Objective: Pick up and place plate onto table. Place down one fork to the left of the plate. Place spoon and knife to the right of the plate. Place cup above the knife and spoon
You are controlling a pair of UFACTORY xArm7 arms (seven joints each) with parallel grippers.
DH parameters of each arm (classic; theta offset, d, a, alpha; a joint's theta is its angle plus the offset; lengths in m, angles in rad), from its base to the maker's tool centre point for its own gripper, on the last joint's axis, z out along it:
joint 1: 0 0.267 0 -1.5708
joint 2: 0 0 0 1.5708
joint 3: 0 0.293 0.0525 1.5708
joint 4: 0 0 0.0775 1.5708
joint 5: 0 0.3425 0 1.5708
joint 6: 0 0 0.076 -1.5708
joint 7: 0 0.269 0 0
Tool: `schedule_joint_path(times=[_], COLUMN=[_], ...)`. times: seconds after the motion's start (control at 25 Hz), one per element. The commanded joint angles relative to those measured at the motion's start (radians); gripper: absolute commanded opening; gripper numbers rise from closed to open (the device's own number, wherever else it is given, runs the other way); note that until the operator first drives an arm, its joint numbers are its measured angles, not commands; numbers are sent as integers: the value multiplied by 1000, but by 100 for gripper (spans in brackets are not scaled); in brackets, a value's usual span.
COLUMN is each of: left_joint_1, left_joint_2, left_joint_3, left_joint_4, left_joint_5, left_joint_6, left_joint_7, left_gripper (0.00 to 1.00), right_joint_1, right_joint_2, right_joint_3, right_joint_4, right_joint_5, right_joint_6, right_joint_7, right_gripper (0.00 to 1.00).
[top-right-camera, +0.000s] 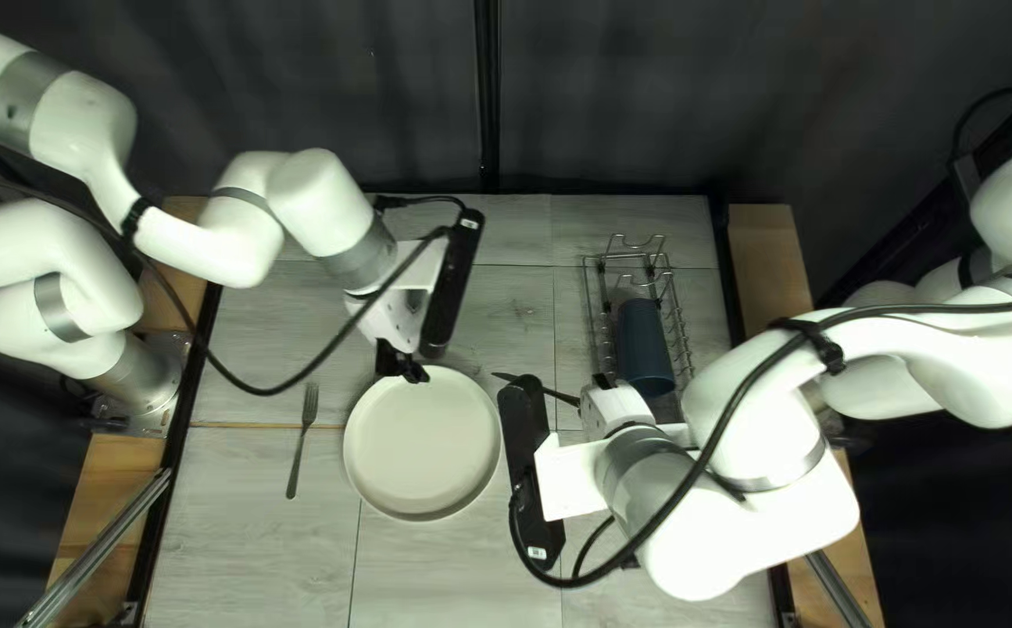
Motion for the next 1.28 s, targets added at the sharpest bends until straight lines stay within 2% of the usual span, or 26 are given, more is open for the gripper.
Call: schedule_joint_path(times=[0.04, 0.16, 0.2, 0.36, 0.48, 0.52, 0.56, 0.8, 0.84, 0.96, 1.08, 1.2, 1.28], left_joint_1=[-106, -111, -94, -86, 5, 54, 71, 71, 107, 69, 52, 7, -17], left_joint_2=[4, -8, -11, 27, 73, 88, 93, 93, 64, 155, 228, 259, 285], left_joint_3=[114, 125, 109, 103, 10, -42, -61, -61, -93, -94, -117, -99, -80], left_joint_4=[10, 2, -7, -41, -92, -100, -99, -99, -112, -98, -98, -115, -121], left_joint_5=[-17, -11, -8, -6, 17, 55, 73, 73, 101, 84, 158, 355, 410], left_joint_6=[-37, -54, -62, -130, -208, -211, -205, -205, -208, -218, -237, -256, -272], left_joint_7=[64, 80, 81, 44, -62, -134, -163, -163, -182, -261, -408, -628, -686], left_gripper=[100, 100, 100, 100, 100, 100, 100, 100, 100, 100, 100, 100, 100], right_joint_1=[0, 0, 0, 0, 0, 0, 0, 0, 0, 0, 0, 0, 0], right_joint_2=[0, 0, 0, 0, 0, 0, 0, 0, 0, 0, 0, 0, 0], right_joint_3=[0, 0, 0, 0, 0, 0, 0, 0, 0, 0, 0, 0, 0], right_joint_4=[0, 0, 0, 0, 0, 0, 0, 0, 0, 0, 0, 0, 0], right_joint_5=[0, 0, 0, 0, 0, 0, 0, 0, 0, 0, 0, 0, 0], right_joint_6=[0, 0, 0, 0, 0, 0, 0, 0, 0, 0, 0, 0, 0], right_joint_7=[0, 0, 0, 0, 0, 0, 0, 0, 0, 0, 0, 0, 0], right_gripper=[0, 0, 0, 0, 0, 0, 0, 0, 0, 0, 0, 0, 0])
